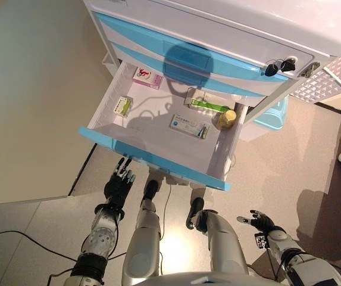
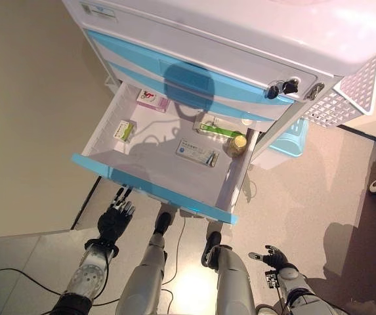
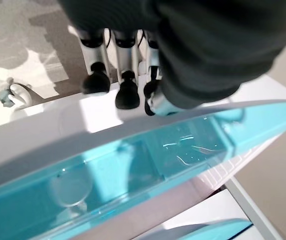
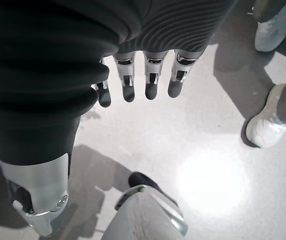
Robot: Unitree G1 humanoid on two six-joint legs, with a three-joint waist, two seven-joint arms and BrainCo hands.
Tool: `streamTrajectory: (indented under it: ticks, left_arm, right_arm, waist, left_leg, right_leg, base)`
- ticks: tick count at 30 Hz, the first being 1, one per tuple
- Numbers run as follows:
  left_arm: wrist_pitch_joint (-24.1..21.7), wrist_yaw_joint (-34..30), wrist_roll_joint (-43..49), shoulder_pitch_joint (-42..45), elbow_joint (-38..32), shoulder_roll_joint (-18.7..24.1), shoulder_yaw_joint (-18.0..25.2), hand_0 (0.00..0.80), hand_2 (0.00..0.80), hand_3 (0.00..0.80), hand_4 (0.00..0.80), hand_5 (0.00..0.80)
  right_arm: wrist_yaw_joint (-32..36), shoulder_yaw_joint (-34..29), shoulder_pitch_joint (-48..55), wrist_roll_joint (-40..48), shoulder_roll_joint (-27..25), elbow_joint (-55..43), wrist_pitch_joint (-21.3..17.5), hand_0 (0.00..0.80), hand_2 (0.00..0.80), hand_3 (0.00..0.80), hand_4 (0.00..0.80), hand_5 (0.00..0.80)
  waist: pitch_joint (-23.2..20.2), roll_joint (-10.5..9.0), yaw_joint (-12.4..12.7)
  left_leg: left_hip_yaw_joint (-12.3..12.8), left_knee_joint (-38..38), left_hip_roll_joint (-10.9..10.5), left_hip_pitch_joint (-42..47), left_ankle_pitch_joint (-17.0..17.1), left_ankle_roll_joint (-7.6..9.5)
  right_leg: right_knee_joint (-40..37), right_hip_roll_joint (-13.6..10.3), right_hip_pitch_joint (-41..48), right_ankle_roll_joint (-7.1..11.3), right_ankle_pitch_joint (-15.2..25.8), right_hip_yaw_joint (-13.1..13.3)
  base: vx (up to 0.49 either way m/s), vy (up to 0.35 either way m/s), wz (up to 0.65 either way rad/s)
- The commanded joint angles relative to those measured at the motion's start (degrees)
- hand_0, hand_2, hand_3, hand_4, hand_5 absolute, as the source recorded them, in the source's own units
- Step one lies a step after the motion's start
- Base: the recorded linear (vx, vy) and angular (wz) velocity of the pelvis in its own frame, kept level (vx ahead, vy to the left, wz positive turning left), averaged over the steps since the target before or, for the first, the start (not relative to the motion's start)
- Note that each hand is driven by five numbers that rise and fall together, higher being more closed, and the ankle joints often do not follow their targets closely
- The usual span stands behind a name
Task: Open the drawer and pick up the medicine
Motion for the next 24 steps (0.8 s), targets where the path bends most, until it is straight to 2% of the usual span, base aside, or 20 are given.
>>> streamTrajectory:
  ticks: [1,11,15,19,20,21,24]
  left_arm:
    - [-1.1,-0.9,3.3,0.8,-0.7,1.3,1.3,0.000,0.000,0.000,0.000,0.000]
    - [-1.1,-0.9,4.5,0.3,-1.9,1.4,0.3,0.000,0.000,0.000,0.000,0.000]
    - [-3.0,1.8,7.8,0.0,3.2,1.4,3.2,0.000,0.000,0.000,0.000,0.000]
    - [-5.3,5.1,11.6,-0.2,8.6,1.8,7.8,0.000,0.000,0.000,0.000,0.000]
    - [-6.6,7.2,16.3,-0.7,12.2,2.6,9.4,0.000,0.000,0.000,0.000,0.000]
    - [-6.6,7.2,16.3,-0.8,12.2,2.6,9.4,0.000,0.000,0.000,0.000,0.000]
    - [-6.8,9.5,20.7,-1.4,18.2,3.2,11.0,0.000,0.000,0.000,0.000,0.000]
  right_arm:
    - [-0.3,0.5,1.7,-0.3,-3.2,0.5,0.6,0.000,0.000,0.000,0.000,0.000]
    - [-0.5,0.4,2.0,-0.1,-3.4,0.5,0.7,0.000,0.000,0.000,0.000,0.000]
    - [-0.7,-0.6,2.6,0.5,-3.3,0.6,0.9,0.000,0.000,0.000,0.000,0.000]
    - [-0.9,-1.9,3.0,1.1,-3.4,0.1,0.8,0.000,0.000,0.000,0.000,0.000]
    - [-1.3,-2.7,3.2,1.5,-3.7,0.1,0.6,0.000,0.000,0.000,0.000,0.000]
    - [-1.3,-2.7,3.2,1.5,-3.7,0.1,0.6,0.000,0.000,0.000,0.000,0.000]
    - [-1.7,-3.8,3.4,2.0,-4.3,0.6,0.6,0.000,0.000,0.000,0.000,0.000]
  waist:
    - [-0.8,-1.13,0.1]
    - [-1.3,-0.77,-0.7]
    - [-2.6,-0.50,-1.3]
    - [-4.5,-0.51,-2.1]
    - [-5.7,-0.41,-2.7]
    - [-5.8,-0.36,-2.7]
    - [-7.5,-0.12,-3.8]
  left_leg:
    - [1.7,1.3,-3.4,-1.2,-1.1,3.35]
    - [2.3,1.5,-3.4,-0.9,-1.4,3.42]
    - [3.2,1.1,-3.3,0.7,-2.0,3.43]
    - [4.7,-0.4,-2.6,3.4,-2.5,3.31]
    - [5.7,-1.7,-2.2,5.5,-2.5,3.15]
    - [5.6,-1.9,-2.2,5.4,-2.3,3.16]
    - [7.3,-4.2,-1.7,9.2,-2.3,3.04]
  right_leg:
    - [-9.4,-0.7,1.1,6.55,8.5,1.9]
    - [-9.7,-0.7,1.5,6.59,8.6,2.5]
    - [-10.7,-0.6,3.3,6.78,8.8,3.2]
    - [-13.8,-0.2,6.3,7.07,9.5,4.4]
    - [-15.8,0.2,8.6,7.33,9.9,5.3]
    - [-16.1,0.2,8.5,7.35,10.2,5.2]
    - [-19.3,0.4,12.4,7.82,10.9,6.2]
  base:
    - [0.000,0.000,0.00]
    - [0.008,0.003,0.00]
    - [0.067,0.015,-0.01]
    - [0.091,0.030,-0.07]
    - [0.095,0.048,-0.12]
    - [0.116,0.058,-0.23]
    - [0.098,0.056,-0.34]
